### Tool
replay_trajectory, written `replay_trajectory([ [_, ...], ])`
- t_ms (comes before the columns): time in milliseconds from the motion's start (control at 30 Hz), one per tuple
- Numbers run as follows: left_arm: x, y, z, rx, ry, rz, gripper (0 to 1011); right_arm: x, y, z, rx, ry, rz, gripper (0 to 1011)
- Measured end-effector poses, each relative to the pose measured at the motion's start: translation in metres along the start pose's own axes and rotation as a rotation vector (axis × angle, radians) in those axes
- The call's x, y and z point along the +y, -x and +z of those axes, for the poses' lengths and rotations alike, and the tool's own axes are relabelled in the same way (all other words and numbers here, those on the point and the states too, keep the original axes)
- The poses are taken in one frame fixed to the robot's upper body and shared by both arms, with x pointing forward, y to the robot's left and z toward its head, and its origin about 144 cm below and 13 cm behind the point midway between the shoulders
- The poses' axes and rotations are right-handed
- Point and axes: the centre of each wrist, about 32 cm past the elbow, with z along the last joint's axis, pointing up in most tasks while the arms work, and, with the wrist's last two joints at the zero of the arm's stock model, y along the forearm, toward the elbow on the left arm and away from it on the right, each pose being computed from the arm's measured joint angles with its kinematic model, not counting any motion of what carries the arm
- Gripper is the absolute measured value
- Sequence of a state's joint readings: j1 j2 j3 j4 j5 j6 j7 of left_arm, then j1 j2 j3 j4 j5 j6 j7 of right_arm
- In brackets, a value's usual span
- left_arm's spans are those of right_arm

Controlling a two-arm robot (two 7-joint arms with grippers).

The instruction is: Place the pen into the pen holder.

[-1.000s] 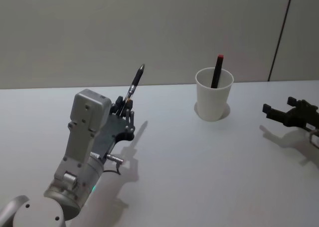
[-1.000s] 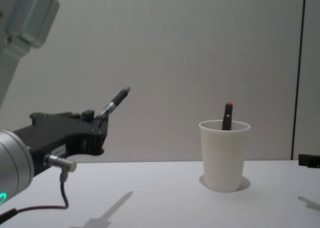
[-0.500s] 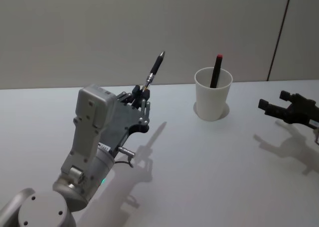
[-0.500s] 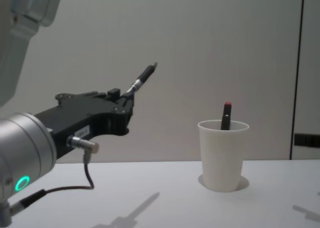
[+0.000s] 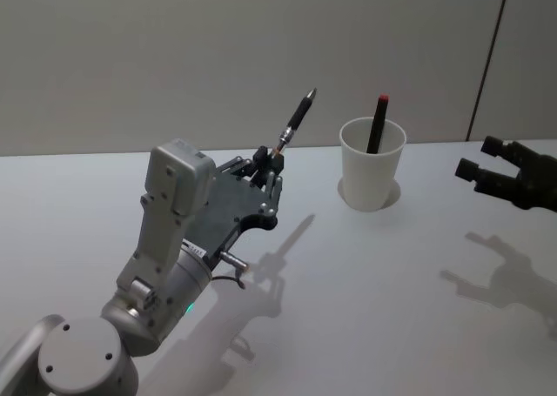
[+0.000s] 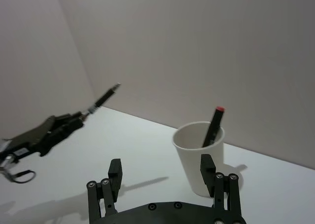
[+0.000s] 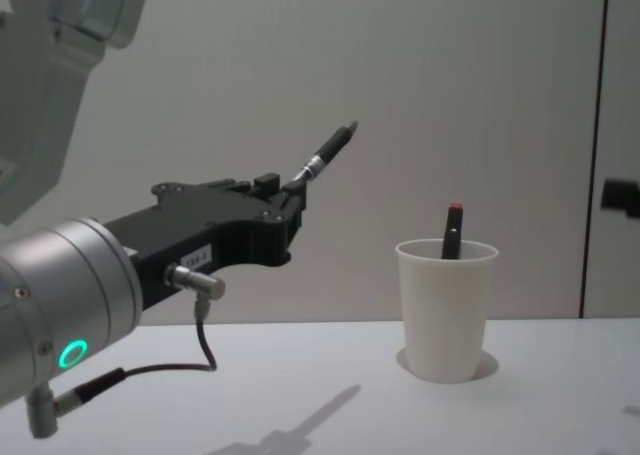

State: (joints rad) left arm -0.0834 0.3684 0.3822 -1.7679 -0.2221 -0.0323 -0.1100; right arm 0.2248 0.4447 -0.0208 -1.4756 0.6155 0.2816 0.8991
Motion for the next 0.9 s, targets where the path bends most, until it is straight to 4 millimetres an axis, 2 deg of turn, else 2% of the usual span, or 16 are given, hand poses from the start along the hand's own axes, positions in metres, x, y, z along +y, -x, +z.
replay_trajectory([
  [433,-0.001,0.003,0.000,0.009,0.044,-0.014,171,-0.005,0.001,0.010,0.051,-0.064,0.105,1002],
  [900,0.006,0.009,0.000,0.009,0.085,-0.011,171,0.002,-0.006,0.011,0.216,-0.026,0.131,1002],
])
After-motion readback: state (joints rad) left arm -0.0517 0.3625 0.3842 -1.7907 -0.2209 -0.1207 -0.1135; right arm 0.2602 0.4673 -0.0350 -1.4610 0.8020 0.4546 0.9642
